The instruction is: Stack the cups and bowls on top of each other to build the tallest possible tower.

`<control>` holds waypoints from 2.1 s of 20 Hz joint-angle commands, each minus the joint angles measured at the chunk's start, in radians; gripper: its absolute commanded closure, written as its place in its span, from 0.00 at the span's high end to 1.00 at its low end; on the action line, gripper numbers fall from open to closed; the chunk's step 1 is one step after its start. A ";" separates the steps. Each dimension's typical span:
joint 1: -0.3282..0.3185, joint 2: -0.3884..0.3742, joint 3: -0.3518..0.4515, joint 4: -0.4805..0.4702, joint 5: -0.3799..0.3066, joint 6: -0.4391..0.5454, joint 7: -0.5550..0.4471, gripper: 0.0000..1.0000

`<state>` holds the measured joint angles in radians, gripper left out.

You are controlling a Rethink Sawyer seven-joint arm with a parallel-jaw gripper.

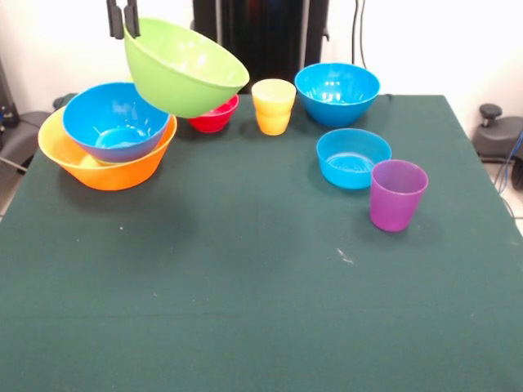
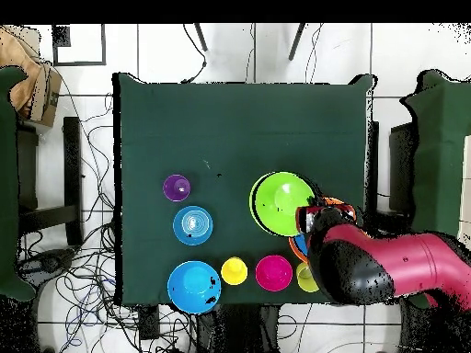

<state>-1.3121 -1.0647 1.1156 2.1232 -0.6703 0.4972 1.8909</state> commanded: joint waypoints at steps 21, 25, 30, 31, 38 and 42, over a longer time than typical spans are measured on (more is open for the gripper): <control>-0.066 0.126 0.047 0.012 -0.113 0.064 -0.285 0.00; -0.128 0.087 0.116 0.023 -0.042 0.114 -0.327 0.00; -0.137 0.067 0.139 0.020 -0.026 0.142 -0.323 0.00; -0.138 0.066 0.143 0.022 -0.026 0.142 -0.318 0.00; -0.148 0.073 0.160 0.026 -0.034 0.146 -0.308 0.00; -0.133 0.060 0.142 0.034 -0.062 0.132 -0.271 0.00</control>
<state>-1.4869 -1.0092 1.2433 2.1216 -0.7064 0.4972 1.8885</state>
